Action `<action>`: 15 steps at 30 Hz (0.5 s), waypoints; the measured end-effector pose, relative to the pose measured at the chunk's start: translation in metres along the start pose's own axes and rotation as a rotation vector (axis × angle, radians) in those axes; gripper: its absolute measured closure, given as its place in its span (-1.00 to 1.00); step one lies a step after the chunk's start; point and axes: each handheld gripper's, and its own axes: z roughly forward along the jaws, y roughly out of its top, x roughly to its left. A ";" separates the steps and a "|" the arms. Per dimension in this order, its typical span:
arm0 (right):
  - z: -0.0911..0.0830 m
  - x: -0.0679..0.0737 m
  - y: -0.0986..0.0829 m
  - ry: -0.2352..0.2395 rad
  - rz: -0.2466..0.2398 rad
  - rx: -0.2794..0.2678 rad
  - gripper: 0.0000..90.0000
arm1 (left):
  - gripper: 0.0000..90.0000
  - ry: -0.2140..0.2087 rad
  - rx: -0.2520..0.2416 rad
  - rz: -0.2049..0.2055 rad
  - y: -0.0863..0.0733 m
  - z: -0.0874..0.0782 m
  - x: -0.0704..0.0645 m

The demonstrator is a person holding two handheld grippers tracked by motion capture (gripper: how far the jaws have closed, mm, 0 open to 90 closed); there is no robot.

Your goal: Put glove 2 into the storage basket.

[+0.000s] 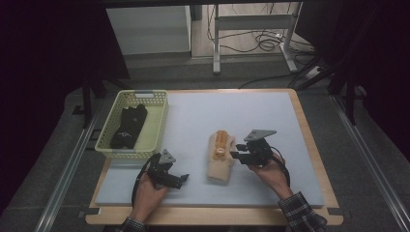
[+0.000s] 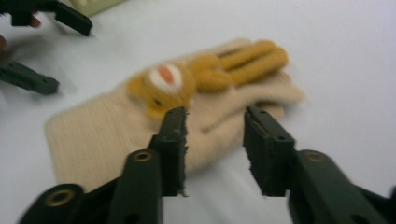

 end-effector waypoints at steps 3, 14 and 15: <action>-0.001 -0.004 -0.007 -0.011 0.016 -0.002 0.51 | -0.97 0.000 0.000 -0.001 0.000 0.000 0.000; 0.028 -0.027 0.007 -0.104 0.024 0.011 0.58 | -0.97 0.000 0.000 -0.001 0.000 0.000 0.000; 0.033 -0.030 0.008 -0.107 0.025 0.022 0.57 | -0.97 0.000 0.000 -0.001 0.000 0.000 0.000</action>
